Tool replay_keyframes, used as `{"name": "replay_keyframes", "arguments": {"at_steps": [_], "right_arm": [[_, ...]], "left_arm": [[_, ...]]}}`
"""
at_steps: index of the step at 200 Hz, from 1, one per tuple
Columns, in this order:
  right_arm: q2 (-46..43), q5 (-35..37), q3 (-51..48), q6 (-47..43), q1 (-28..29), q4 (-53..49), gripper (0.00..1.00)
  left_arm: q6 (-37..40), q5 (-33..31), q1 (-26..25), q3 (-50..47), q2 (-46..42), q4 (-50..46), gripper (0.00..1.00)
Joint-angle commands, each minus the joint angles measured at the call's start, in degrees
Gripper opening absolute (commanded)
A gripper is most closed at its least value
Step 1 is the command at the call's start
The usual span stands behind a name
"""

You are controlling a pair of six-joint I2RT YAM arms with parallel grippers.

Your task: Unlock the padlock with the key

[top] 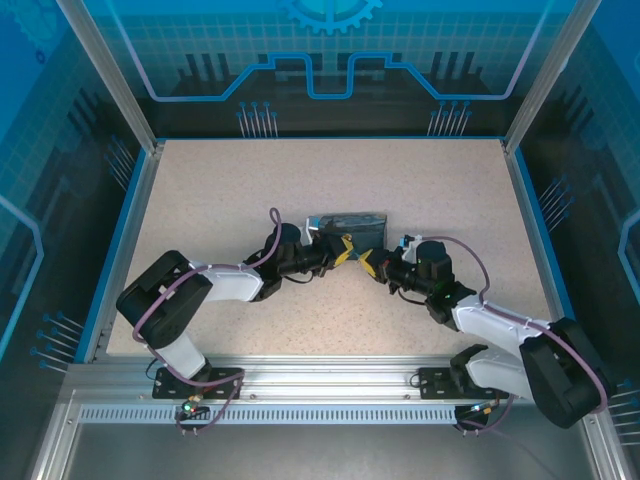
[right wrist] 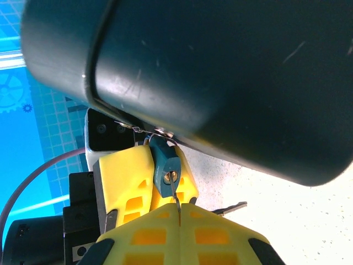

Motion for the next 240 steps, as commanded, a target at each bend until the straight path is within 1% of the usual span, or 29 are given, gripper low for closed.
{"name": "replay_keyframes", "arguments": {"at_steps": [1, 57, 144, 188, 240], "right_arm": [[1.0, 1.4, 1.7, 0.9, 1.0, 2.6, 0.00], [4.4, 1.9, 1.6, 2.3, 1.1, 6.9, 0.00], [10.5, 2.3, 0.8, 8.7, 0.8, 18.7, 0.00], [11.1, 1.7, 1.7, 10.1, 0.5, 19.1, 0.00], [10.7, 0.8, 2.1, 8.9, -0.5, 16.7, 0.00]], "left_arm": [[-1.4, 0.1, 0.0, 0.2, -1.9, 4.6, 0.00], [-2.3, 0.0, -0.1, 0.1, -1.9, 6.2, 0.00], [-2.1, -0.2, -0.3, -0.8, -1.9, 7.0, 0.00], [-0.6, 0.2, -0.3, -1.0, -2.0, 6.6, 0.00], [0.1, 0.7, -0.3, -1.4, -2.6, 6.3, 0.00]]}}
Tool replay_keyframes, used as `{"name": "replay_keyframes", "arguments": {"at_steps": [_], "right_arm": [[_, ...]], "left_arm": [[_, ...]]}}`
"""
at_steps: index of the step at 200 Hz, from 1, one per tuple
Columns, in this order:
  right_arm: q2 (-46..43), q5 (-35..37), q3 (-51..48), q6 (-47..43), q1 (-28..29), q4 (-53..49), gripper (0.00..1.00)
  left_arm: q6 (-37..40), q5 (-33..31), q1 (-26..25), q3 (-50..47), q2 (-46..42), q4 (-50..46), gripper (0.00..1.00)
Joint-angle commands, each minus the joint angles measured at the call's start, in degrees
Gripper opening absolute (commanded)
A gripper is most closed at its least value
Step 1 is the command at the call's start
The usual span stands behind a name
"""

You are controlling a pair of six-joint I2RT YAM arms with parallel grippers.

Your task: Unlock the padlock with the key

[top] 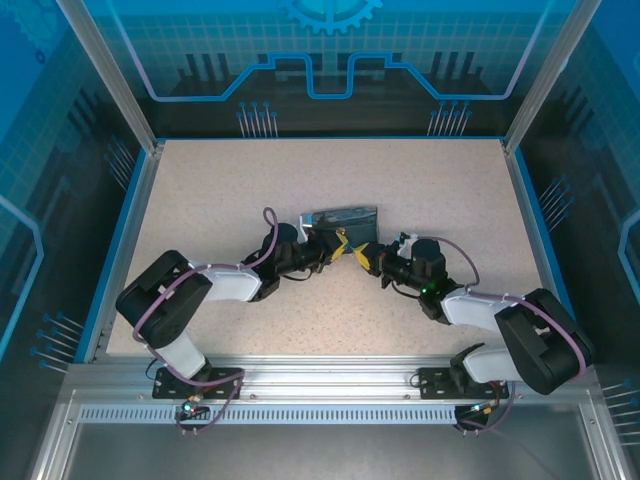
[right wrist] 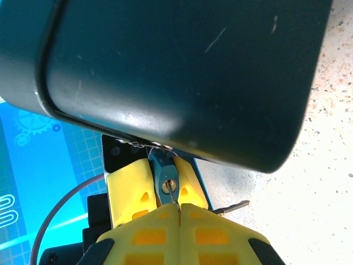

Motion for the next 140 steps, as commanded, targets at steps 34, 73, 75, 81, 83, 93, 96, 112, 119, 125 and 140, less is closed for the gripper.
{"name": "replay_keyframes", "arguments": {"at_steps": [34, 73, 75, 81, 83, 93, 96, 112, 119, 125, 140], "right_arm": [[0.3, 0.0, 1.9, -0.9, -0.5, -0.2, 0.00], [1.9, -0.4, 1.8, 0.7, -0.5, 2.3, 0.00], [2.0, -0.3, 1.9, 0.7, -0.5, 2.5, 0.00], [2.0, -0.4, 2.1, 0.9, -0.5, 2.8, 0.00], [2.0, -0.4, 2.2, 1.0, -0.4, 2.7, 0.00], [1.8, -0.6, 2.5, 1.4, -0.3, 2.8, 0.00], [1.7, -0.5, 2.6, 1.5, -0.2, 2.7, 0.00], [1.1, -0.3, 3.2, 2.0, 0.1, 2.4, 0.00], [0.8, -0.2, 3.4, 2.0, 0.0, 1.9, 0.00], [0.7, -0.1, 3.7, 2.0, 0.0, 1.5, 0.00], [0.6, 0.0, 4.3, 1.9, 0.2, 0.9, 0.00]], "left_arm": [[1.2, 5.1, -1.1, -0.8, -2.7, 5.3, 0.00], [1.3, 5.4, -1.0, -0.7, -2.7, 5.4, 0.00], [1.4, 5.4, -1.1, -0.7, -2.7, 5.4, 0.00], [1.4, 5.3, -1.0, -0.7, -2.7, 5.4, 0.00], [1.4, 5.3, -1.1, -0.7, -2.8, 5.4, 0.00], [1.4, 5.2, -1.0, -0.8, -2.7, 5.3, 0.00], [1.4, 5.2, -1.1, -0.8, -2.7, 5.3, 0.00], [1.3, 5.2, -1.0, -0.8, -2.6, 5.4, 0.00], [1.3, 5.2, -1.0, -0.7, -2.5, 5.4, 0.00], [1.3, 5.3, -1.0, -0.7, -2.5, 5.4, 0.00], [1.3, 5.3, -1.0, -0.6, -2.5, 5.4, 0.00]]}}
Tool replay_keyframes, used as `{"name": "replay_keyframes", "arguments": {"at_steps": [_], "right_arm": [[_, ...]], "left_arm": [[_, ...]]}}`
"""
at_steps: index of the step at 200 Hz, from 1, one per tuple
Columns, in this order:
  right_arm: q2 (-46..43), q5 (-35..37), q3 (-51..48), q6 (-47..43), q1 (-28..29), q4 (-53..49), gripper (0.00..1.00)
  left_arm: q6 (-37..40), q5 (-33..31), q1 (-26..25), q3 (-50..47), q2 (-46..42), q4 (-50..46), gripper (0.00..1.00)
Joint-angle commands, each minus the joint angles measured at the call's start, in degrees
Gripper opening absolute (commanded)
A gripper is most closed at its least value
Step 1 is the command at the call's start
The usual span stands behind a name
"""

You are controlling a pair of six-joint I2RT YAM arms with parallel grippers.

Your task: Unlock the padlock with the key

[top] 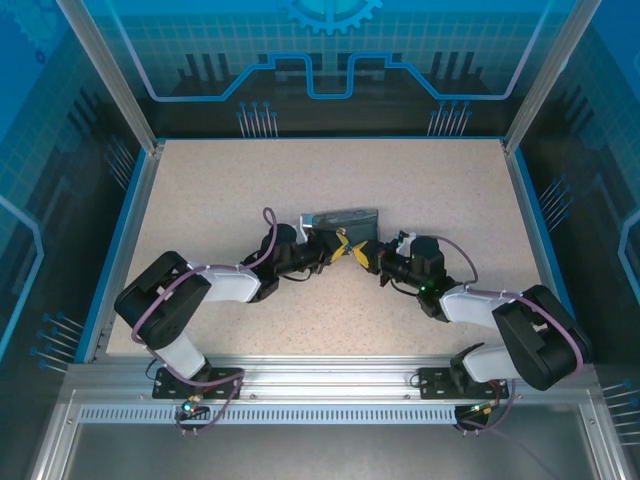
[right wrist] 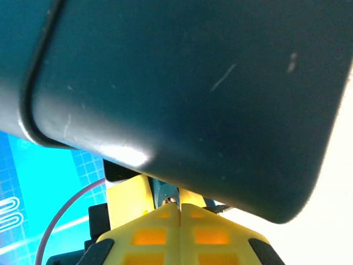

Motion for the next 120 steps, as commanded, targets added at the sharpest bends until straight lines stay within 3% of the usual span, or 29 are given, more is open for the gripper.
{"name": "replay_keyframes", "arguments": {"at_steps": [1, 120], "right_arm": [[-0.7, 0.5, 3.1, 0.5, 0.3, 0.6, 0.00], [7.7, 0.4, 9.0, -0.3, 1.9, 0.6, 0.00]], "left_arm": [[1.3, 4.2, -1.0, 0.0, -2.0, 4.3, 0.00], [4.0, 4.8, -2.3, 0.2, -0.8, 0.9, 0.00]]}}
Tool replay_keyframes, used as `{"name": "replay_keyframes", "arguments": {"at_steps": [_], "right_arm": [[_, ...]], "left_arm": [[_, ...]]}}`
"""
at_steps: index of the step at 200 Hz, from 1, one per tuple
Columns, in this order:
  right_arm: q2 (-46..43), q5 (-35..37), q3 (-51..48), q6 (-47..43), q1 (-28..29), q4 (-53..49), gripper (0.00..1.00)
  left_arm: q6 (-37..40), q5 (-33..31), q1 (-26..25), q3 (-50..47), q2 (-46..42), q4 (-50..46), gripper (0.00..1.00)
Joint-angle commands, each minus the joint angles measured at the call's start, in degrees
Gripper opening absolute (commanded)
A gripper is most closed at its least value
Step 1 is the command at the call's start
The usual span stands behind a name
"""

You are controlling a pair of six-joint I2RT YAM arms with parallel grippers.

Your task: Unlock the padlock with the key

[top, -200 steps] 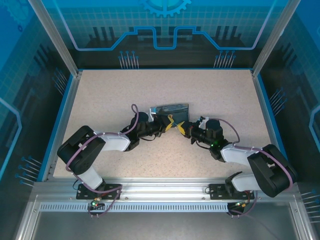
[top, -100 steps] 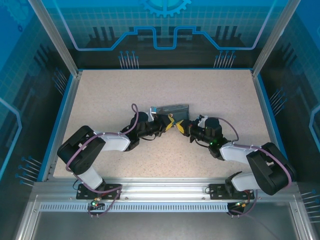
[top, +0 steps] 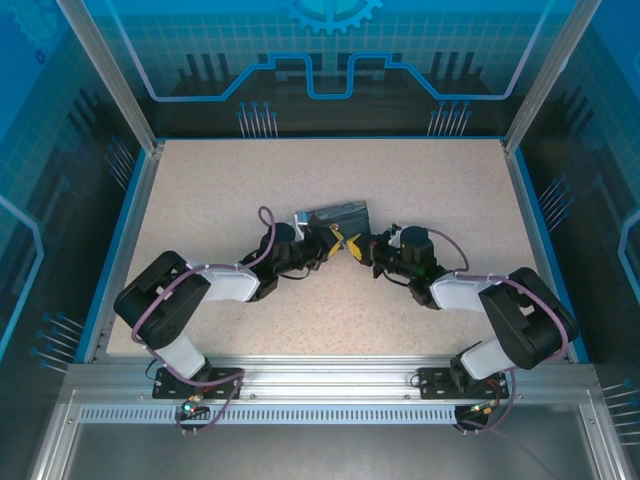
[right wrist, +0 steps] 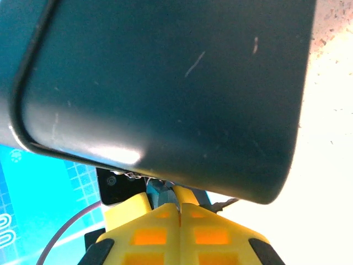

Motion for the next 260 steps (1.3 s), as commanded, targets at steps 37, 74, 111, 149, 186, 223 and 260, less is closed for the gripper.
{"name": "replay_keyframes", "arguments": {"at_steps": [37, 74, 111, 149, 186, 223, 260], "right_arm": [[2.1, 0.0, 3.9, -0.8, 1.6, 1.1, 0.00], [5.5, -1.0, 6.0, -0.7, 2.8, 3.3, 0.00], [5.2, -0.6, 4.5, -0.9, 2.5, 4.0, 0.00], [3.5, -0.5, 4.2, -2.1, 2.0, 1.5, 0.17], [2.9, -0.9, 4.0, -2.4, 1.5, 1.0, 0.40], [2.1, -1.1, 2.8, -3.0, 1.3, 0.6, 0.68], [-1.4, -2.2, -0.1, -5.3, 1.1, -3.6, 0.86]], "left_arm": [[7.0, 9.7, -3.0, 0.4, -0.9, -3.2, 0.00], [7.2, 9.6, -3.2, 0.2, 0.7, -2.9, 0.00], [4.7, 7.2, -3.2, -1.5, 1.3, -1.1, 0.00], [2.4, 5.4, -2.8, -2.3, 2.1, 0.0, 0.00], [0.2, 4.7, -2.1, -3.7, 3.2, 2.9, 0.00], [0.4, 4.1, -1.6, -4.0, 2.4, 2.8, 0.00], [0.3, 3.9, -1.2, -4.1, 2.4, 3.6, 0.00]]}}
